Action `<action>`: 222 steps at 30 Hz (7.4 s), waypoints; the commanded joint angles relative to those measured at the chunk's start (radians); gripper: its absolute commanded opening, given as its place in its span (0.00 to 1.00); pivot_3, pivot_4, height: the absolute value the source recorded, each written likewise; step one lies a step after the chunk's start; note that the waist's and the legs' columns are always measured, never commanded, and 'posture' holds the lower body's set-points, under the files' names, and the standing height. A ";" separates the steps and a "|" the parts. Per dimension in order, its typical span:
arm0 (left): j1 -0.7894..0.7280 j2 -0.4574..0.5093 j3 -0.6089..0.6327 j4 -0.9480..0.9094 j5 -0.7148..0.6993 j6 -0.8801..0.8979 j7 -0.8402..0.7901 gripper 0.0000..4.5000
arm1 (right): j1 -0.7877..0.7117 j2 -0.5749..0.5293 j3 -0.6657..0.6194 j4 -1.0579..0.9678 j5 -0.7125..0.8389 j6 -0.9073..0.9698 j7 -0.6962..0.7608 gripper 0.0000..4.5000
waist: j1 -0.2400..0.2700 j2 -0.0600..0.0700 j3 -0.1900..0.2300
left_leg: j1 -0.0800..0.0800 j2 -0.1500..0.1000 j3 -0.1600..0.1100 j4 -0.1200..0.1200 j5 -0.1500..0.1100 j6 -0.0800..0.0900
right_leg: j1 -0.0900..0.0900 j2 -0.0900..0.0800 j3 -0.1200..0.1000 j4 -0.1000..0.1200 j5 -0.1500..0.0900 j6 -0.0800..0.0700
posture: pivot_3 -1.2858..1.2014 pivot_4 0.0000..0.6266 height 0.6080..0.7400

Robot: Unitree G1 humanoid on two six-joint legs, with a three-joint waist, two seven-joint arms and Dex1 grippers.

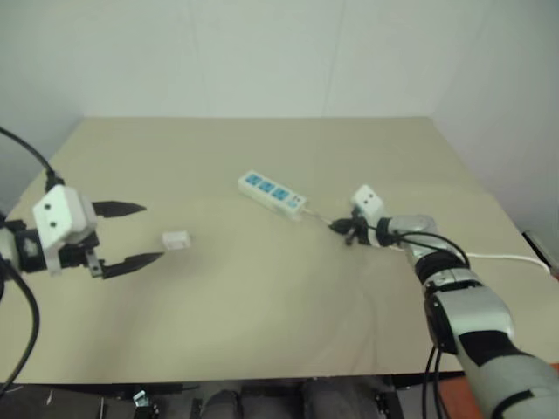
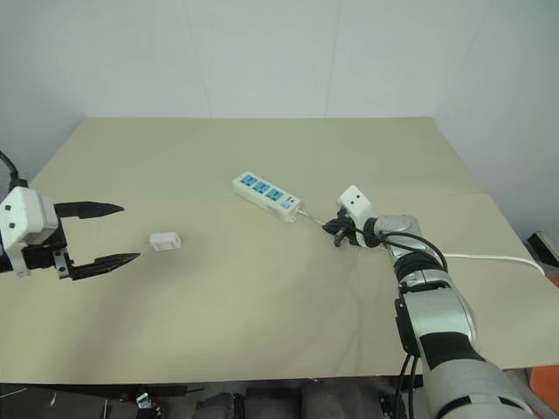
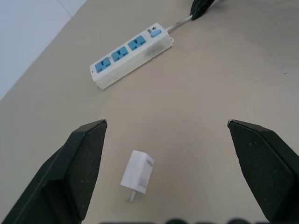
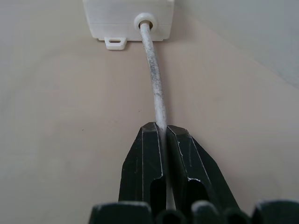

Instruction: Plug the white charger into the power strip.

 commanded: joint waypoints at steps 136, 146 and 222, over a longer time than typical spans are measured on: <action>-1.305 -0.425 -1.039 1.397 0.980 -0.433 -0.300 1.00 | 0.560 0.053 0.255 -0.845 0.177 -0.038 0.259 0.76 | 0.022 -0.016 -0.011 | -0.002 0.004 -0.004 0.013 -0.001 0.002 | 0.000 0.010 -0.001 0.010 0.000 0.000 | 0.52 0.24 1.00; -1.292 -0.480 -1.063 1.478 1.070 -0.422 -0.228 1.00 | 0.572 0.073 0.262 -0.851 0.154 -0.045 0.228 0.76 | 0.016 -0.016 -0.011 | 0.001 0.004 -0.004 0.014 -0.001 0.002 | 0.001 0.010 0.001 0.014 0.000 0.000 | 0.52 0.24 1.00; -0.643 -0.617 -0.245 0.565 -0.064 0.086 -0.245 0.23 | 0.481 0.111 0.226 -0.620 0.174 -0.116 0.306 0.76 | 0.002 -0.015 -0.012 | 0.020 0.004 -0.006 0.016 0.000 0.001 | 0.021 0.010 0.001 0.016 -0.004 0.007 | 0.52 0.24 1.00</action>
